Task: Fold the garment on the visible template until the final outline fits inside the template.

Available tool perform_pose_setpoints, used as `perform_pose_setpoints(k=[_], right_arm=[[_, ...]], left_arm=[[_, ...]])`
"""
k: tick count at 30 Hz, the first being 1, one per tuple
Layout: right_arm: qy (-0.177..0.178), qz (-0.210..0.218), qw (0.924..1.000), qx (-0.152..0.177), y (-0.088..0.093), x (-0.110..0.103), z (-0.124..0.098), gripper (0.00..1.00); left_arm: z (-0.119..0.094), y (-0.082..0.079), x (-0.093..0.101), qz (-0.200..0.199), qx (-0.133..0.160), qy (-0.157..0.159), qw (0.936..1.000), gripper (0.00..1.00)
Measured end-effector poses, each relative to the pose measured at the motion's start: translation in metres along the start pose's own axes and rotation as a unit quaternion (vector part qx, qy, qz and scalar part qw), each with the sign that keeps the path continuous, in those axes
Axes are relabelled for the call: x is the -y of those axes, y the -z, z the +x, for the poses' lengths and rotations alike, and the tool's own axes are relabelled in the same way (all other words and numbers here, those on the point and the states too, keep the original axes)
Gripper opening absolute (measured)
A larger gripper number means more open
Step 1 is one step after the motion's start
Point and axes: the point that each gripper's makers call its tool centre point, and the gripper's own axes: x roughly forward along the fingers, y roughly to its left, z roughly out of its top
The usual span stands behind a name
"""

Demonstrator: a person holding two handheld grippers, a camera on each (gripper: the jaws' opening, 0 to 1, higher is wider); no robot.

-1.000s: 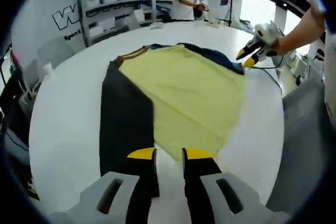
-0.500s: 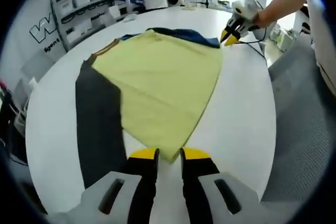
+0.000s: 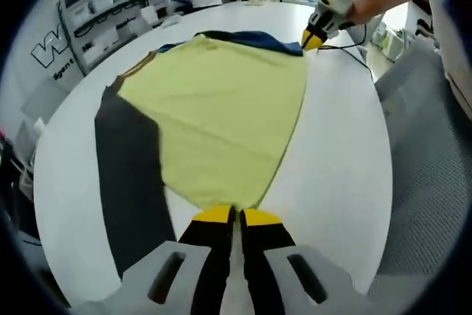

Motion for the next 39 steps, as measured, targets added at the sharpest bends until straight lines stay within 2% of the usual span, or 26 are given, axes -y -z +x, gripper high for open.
perform_pose_setpoints(k=[10,17,25,39], right_arm=[[-0.009,-0.013,0.9998,-0.011,0.004,-0.015,-0.009,0.0],[-0.019,-0.022,0.9995,-0.012,0.006,-0.03,-0.016,0.0],[-0.031,-0.022,0.9992,-0.015,0.01,-0.042,-0.024,0.0],[-0.025,-0.023,0.9993,0.018,-0.018,-0.047,-0.041,0.0]], left_arm=[[-0.007,0.007,0.012,-0.024,0.0,0.009,0.9997,0.01],[-0.013,0.014,0.019,-0.066,0.002,0.002,0.9978,0.01],[-0.016,0.018,0.029,-0.064,-0.001,0.007,0.9979,0.01],[-0.018,0.02,0.032,-0.06,0.004,0.004,0.9982,0.01]])
